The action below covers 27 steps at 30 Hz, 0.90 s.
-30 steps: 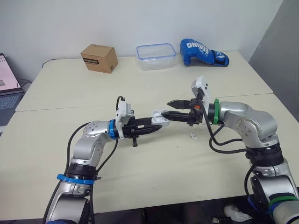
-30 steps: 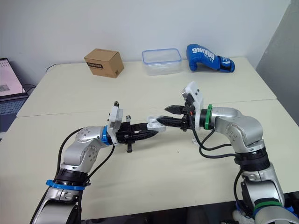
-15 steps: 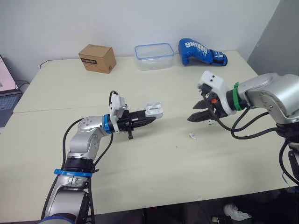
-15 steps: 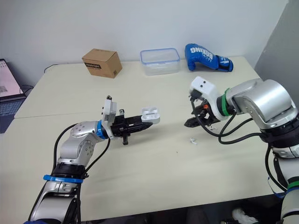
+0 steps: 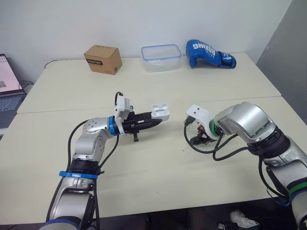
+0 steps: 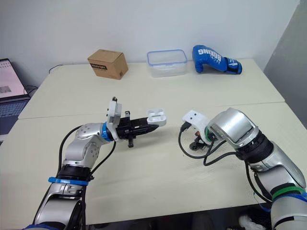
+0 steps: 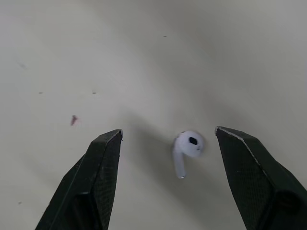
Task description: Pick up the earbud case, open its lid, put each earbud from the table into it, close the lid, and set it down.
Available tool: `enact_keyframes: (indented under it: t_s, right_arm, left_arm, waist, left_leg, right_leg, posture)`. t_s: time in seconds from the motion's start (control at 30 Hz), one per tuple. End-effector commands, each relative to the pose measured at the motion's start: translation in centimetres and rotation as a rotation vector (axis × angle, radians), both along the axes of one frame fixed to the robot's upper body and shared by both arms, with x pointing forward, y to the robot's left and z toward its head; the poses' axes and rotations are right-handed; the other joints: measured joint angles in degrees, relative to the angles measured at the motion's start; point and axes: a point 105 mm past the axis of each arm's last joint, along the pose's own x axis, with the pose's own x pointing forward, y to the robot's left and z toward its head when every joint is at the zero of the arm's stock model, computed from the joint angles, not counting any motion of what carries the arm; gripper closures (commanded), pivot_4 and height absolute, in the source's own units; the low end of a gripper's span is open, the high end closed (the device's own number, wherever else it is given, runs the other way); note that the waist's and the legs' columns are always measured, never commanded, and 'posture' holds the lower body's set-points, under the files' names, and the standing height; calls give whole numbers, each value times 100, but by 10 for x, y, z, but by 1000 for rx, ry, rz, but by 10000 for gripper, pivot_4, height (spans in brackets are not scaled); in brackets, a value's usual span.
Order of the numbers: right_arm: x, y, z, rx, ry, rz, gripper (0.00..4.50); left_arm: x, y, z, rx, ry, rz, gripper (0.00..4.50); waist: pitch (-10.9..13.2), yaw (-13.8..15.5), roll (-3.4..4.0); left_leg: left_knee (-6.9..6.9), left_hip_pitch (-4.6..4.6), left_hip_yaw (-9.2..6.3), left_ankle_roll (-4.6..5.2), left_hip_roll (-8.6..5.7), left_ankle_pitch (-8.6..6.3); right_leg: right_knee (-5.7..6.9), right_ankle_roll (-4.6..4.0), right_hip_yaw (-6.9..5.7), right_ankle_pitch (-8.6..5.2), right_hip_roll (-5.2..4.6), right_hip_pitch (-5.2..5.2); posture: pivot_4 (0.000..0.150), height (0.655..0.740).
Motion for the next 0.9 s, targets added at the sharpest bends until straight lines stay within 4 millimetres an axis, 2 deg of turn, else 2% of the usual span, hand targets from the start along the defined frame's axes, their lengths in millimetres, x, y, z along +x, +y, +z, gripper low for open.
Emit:
enact_keyframes:
  t_s: [0.03, 0.9]
  right_arm:
    - [9, 0, 10, -3, -53, -9, 12859]
    - [1, -3, -8, -59, 2, 26, 12859]
  left_arm:
    - [-3, -5, 9, -10, -40, -22, 37337]
    - [-6, -7, 6, -11, -37, -13, 37337]
  waist:
    - [0, -1, 0]
    - [0, -16, 0]
  left_leg:
    - [0, 0, 0, 0, 0, 0]
    - [0, -3, -2, 0, 0, 0]
  right_leg:
    - [-1, 0, 0, 0, 0, 0]
    - [-2, 0, -2, 0, 0, -1]
  posture:
    - [1500, 7307]
    - [1500, 7307]
